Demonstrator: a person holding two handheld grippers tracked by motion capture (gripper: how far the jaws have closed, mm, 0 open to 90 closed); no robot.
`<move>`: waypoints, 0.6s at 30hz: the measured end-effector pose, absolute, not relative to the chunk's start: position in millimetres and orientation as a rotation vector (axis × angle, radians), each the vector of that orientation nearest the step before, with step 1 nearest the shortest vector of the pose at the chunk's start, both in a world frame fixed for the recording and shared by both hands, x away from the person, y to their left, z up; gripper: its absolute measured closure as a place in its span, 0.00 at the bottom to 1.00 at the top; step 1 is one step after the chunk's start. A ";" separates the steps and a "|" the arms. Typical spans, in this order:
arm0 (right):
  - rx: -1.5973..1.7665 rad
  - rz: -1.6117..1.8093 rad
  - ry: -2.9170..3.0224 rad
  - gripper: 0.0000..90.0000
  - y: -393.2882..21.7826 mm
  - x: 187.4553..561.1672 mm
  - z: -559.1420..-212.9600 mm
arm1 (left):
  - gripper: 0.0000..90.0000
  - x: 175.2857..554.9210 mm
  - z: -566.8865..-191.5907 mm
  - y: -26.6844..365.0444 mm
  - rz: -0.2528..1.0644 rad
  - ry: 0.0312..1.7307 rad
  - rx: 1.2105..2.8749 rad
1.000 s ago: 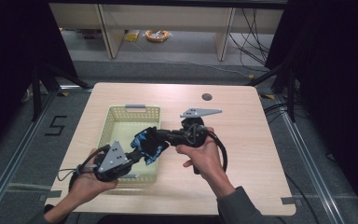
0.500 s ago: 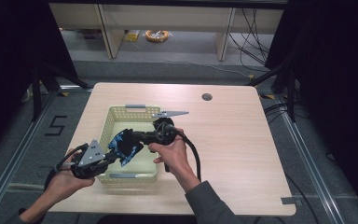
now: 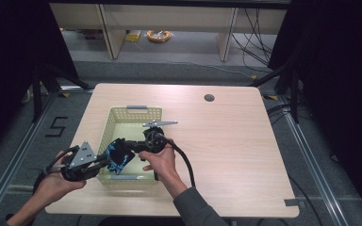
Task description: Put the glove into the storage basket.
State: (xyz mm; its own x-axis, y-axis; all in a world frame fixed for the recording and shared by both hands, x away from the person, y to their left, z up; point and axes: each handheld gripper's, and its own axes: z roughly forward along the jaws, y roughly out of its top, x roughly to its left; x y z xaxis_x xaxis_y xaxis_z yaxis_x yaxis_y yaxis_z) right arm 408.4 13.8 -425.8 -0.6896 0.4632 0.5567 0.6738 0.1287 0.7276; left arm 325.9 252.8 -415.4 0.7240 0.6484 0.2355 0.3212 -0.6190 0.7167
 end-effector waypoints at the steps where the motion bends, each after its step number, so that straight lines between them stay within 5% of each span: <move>1: -1.131 -1.599 -2.197 0.97 15.1 408.1 -426.2 | 0.82 325.2 -413.0 253.5 0.646 0.719 2.261; 10: -1.168 -1.561 -2.250 0.97 19.5 400.3 -439.3 | 0.66 313.0 -409.5 253.7 0.601 0.743 2.211; 18: -1.214 -1.477 -2.360 0.96 5.2 394.1 -448.1 | 0.62 312.1 -416.6 251.0 0.599 0.754 2.194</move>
State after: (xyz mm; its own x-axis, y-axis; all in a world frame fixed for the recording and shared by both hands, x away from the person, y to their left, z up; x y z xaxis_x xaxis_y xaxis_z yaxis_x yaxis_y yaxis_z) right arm 394.1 5.2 -448.1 -0.6759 0.5692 0.4682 0.6699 0.2097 0.7122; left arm 312.1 251.0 -416.6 0.7199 0.6693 0.1840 0.3299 -0.5632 0.7577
